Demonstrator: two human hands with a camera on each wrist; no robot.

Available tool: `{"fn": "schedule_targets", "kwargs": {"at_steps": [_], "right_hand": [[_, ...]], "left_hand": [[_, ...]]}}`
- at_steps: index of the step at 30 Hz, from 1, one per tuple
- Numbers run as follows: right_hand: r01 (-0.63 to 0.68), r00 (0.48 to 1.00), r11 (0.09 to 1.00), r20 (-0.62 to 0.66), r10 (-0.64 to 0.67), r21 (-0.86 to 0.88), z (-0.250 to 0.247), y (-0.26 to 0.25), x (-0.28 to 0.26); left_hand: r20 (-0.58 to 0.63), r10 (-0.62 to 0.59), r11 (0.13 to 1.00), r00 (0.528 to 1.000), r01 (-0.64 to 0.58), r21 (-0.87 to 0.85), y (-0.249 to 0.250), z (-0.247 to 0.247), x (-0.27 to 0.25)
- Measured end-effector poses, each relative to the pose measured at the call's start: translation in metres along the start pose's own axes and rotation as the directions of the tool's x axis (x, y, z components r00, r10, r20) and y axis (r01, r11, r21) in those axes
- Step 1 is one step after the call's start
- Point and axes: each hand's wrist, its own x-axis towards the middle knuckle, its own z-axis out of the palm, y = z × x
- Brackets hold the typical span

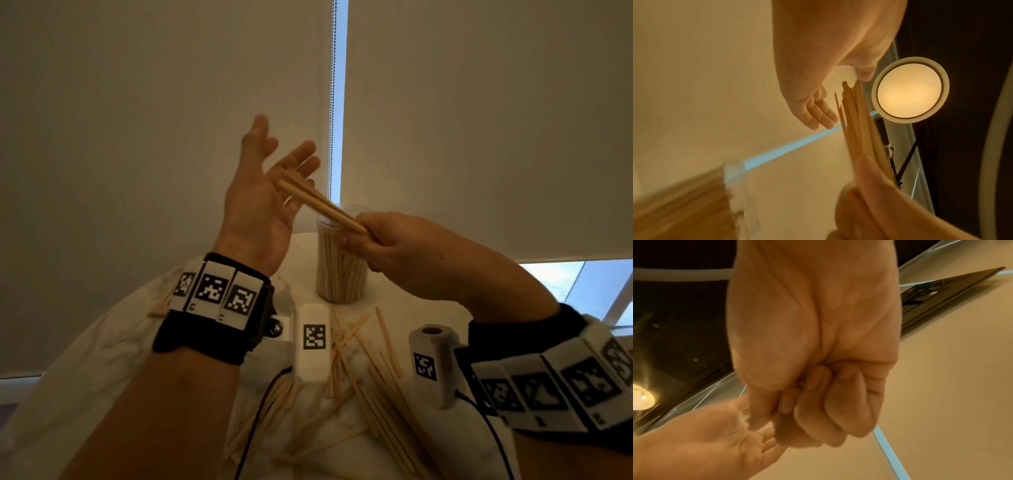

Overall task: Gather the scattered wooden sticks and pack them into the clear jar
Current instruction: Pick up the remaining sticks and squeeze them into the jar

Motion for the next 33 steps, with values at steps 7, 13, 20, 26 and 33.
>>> {"fn": "schedule_targets", "kwargs": {"at_steps": [7,13,20,26,33], "right_hand": [[-0.089,0.986,0.979,-0.154,0.061,-0.185,0.005,0.003,0.002],[-0.252,0.942,0.955,-0.264,0.206,-0.156,0.0,0.017,0.002],[-0.229,0.973,0.955,-0.077,0.218,-0.19,0.0,0.008,0.001],[-0.279,0.953,0.934,-0.183,0.241,-0.224,-0.003,0.014,0.0],[-0.147,0.971,0.978,-0.208,0.115,-0.148,-0.017,0.02,-0.004]], "left_hand": [[0.22,-0.181,0.973,0.958,0.141,0.184,0.0,0.016,-0.013],[0.125,-0.225,0.772,0.966,0.098,0.628,-0.003,0.016,-0.016],[0.088,0.069,0.515,0.994,-0.111,0.85,-0.015,0.006,-0.008],[0.201,-0.036,0.497,0.979,-0.157,0.854,-0.021,0.006,-0.008],[0.159,-0.026,0.408,0.987,-0.135,0.903,-0.028,-0.001,-0.002]]}}
